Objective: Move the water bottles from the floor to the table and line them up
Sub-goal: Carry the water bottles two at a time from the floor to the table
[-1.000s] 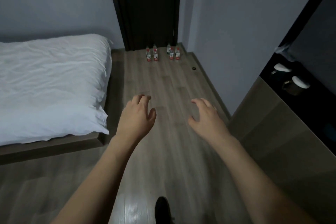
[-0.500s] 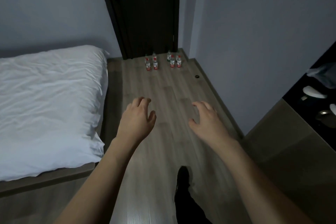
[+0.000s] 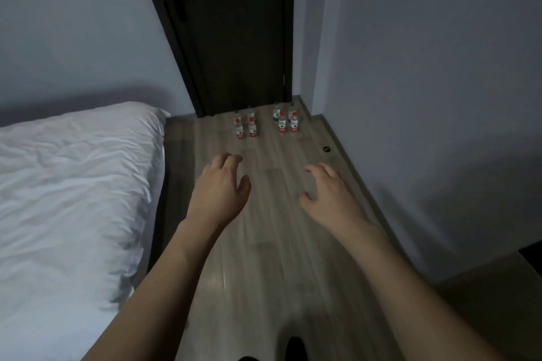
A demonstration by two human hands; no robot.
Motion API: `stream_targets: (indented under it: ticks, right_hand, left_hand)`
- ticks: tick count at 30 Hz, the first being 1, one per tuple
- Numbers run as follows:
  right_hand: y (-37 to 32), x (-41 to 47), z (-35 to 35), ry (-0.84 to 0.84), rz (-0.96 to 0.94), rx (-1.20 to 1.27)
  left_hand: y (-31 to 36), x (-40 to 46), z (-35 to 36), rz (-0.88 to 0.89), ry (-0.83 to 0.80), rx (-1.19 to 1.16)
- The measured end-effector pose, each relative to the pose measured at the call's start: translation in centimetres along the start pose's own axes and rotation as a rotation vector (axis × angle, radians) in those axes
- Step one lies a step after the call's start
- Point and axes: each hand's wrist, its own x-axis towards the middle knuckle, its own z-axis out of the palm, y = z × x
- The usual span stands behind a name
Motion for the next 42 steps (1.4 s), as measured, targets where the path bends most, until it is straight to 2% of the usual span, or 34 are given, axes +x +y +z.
stream_targets:
  ticks: [10, 24, 33, 42]
  right_hand:
    - [1.9, 15.3, 1.8, -0.046, 0.043, 0.013]
    - [-2.5, 44.1, 5.2, -0.082, -0.016, -0.058]
    - [-1.0, 60.4, 10.4, -0.193, -0.004, -0.051]
    - [-0.5, 80.2, 13.5, -0.171, -0.086, -0.115]
  left_hand:
    - [-4.0, 14.7, 4.3, -0.021, -0.096, 0.002]
    - [-15.1, 41.3, 6.1, -0.066, -0.08, -0.002]
    - [-19.9, 54.5, 9.9, -0.104, -0.177, 0.058]
    - [-24.4, 72.1, 12.4, -0.113, -0.217, 0.152]
